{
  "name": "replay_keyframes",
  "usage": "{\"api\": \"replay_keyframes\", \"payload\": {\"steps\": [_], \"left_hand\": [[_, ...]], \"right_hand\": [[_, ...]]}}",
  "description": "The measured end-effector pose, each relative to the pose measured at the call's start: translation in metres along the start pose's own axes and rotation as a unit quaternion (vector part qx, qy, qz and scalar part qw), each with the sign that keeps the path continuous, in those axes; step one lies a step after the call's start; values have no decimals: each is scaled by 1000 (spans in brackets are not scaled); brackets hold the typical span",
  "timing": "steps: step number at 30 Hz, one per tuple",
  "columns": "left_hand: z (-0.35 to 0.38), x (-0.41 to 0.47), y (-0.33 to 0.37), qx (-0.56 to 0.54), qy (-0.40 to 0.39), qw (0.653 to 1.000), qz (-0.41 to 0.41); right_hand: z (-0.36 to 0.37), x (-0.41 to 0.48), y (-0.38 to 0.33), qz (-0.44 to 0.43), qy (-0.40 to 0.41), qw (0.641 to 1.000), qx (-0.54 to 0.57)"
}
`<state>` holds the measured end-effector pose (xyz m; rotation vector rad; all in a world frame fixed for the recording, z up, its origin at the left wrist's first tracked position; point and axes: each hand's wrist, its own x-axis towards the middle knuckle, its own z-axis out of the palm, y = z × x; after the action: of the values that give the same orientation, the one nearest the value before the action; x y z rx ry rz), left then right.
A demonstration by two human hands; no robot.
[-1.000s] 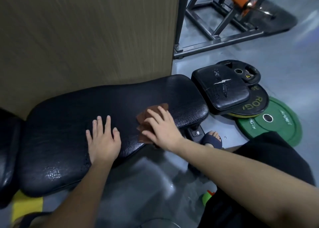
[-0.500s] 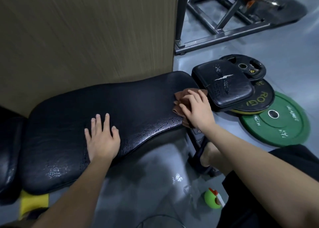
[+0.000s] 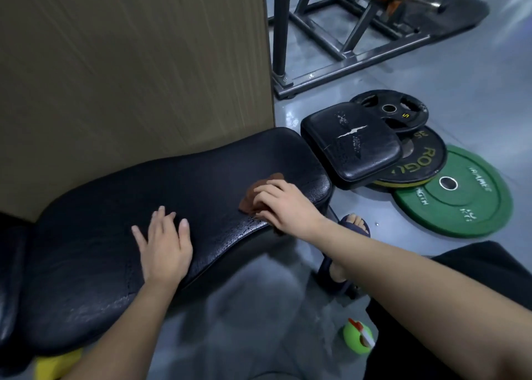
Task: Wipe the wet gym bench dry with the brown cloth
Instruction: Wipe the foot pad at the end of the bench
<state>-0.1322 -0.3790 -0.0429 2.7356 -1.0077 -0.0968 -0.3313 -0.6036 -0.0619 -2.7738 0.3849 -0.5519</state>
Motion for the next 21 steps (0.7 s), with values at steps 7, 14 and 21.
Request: {"api": "replay_keyframes", "payload": {"steps": [7, 14, 21], "left_hand": [[22, 19, 99, -56, -23, 992, 108], [55, 35, 163, 32, -19, 993, 114], [59, 35, 157, 29, 2, 993, 117]], "right_hand": [[-55, -15, 64, 179, 110, 978, -12], [-68, -44, 123, 143, 74, 979, -122], [-113, -33, 196, 473, 72, 868, -130]]}}
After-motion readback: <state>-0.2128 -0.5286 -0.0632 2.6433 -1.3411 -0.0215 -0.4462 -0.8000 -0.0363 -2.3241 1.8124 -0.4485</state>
